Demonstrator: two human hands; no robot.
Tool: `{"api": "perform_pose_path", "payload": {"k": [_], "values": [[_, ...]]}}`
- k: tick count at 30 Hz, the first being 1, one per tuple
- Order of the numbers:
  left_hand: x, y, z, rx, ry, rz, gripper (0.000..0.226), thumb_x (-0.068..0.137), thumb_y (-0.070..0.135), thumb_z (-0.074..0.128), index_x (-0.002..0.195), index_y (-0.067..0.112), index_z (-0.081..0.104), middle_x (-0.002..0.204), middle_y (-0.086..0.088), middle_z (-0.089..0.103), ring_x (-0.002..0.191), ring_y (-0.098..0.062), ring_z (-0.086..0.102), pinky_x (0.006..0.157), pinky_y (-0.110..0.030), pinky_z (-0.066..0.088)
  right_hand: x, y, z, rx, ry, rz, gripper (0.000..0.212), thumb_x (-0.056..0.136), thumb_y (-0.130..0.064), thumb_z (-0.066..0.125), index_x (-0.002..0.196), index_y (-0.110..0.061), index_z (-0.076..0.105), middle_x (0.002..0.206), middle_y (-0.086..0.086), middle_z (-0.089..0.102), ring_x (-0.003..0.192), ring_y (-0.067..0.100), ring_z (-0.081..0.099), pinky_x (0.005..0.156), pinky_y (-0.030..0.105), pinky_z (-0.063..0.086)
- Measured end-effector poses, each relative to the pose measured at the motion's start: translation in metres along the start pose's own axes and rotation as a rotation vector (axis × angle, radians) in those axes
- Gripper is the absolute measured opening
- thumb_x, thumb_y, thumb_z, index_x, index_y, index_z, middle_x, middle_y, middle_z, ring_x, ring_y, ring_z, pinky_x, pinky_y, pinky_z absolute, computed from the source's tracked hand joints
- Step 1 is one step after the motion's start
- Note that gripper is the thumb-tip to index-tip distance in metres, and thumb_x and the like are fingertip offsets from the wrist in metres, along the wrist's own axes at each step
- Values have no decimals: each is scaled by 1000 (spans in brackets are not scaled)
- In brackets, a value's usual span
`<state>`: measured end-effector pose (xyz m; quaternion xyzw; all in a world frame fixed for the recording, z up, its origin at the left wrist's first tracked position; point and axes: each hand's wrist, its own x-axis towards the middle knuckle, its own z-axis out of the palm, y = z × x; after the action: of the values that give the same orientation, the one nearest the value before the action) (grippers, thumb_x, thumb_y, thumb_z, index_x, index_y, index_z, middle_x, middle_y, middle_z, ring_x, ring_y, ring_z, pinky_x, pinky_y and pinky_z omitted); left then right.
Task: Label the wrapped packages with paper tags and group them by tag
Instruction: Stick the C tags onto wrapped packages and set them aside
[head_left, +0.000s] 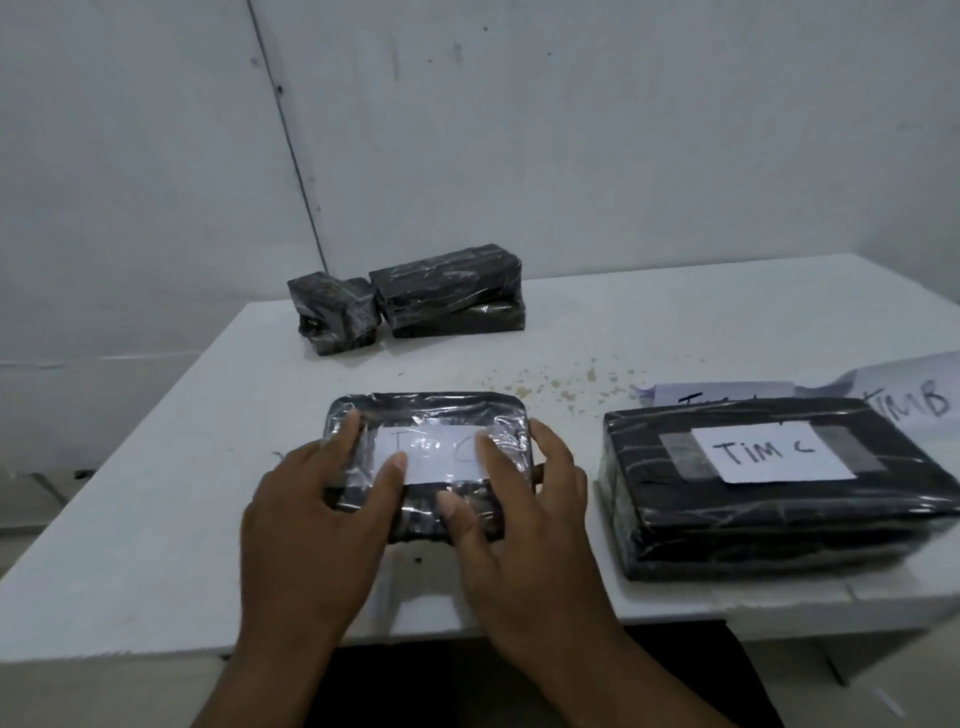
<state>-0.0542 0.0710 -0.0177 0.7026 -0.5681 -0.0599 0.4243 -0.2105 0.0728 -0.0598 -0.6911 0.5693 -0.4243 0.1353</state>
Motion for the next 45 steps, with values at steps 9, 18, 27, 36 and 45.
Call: {"api": "perform_pose_path", "payload": {"k": [9, 18, 27, 36, 45], "values": [[10, 59, -14, -199, 63, 112, 34, 96, 26, 65, 129, 36, 69, 84, 30, 63, 78, 26, 57, 66, 7, 37, 16, -20, -77, -79, 205, -43, 71, 93, -54, 53, 154, -20, 42, 164, -2, 23, 149, 13, 18, 111, 16, 16], [-6, 112, 28, -379, -152, 172, 50, 103, 18, 53, 151, 30, 48, 85, 35, 57, 72, 28, 55, 64, 4, 39, 14, 15, -158, -92, 348, 121, 70, 87, -42, 70, 150, -20, 48, 156, -5, 41, 141, 4, 31, 104, 3, 15], [-26, 143, 65, -307, -366, 281, 22, 95, 37, 61, 102, 57, 59, 85, 53, 59, 91, 19, 59, 67, 2, 41, 11, 54, -189, -161, 233, 351, 62, 96, -37, 61, 152, -20, 41, 152, -4, 43, 142, 13, 32, 103, 21, 22], [-32, 150, 76, -184, -401, 286, 21, 94, 51, 58, 87, 68, 48, 89, 65, 44, 96, 22, 51, 63, -8, 37, 15, 68, -192, -286, 107, 460, 56, 98, -48, 44, 146, -20, 44, 148, 1, 45, 137, 24, 32, 109, 44, 39], [-23, 121, 66, -265, -219, 180, 62, 89, 72, 33, 145, 46, 42, 127, 24, 55, 122, -7, 53, 100, -40, 47, 17, 48, -189, -392, 190, 371, 66, 90, -66, 32, 145, -33, 48, 160, 3, 32, 144, 27, 22, 111, 52, 23]]}}
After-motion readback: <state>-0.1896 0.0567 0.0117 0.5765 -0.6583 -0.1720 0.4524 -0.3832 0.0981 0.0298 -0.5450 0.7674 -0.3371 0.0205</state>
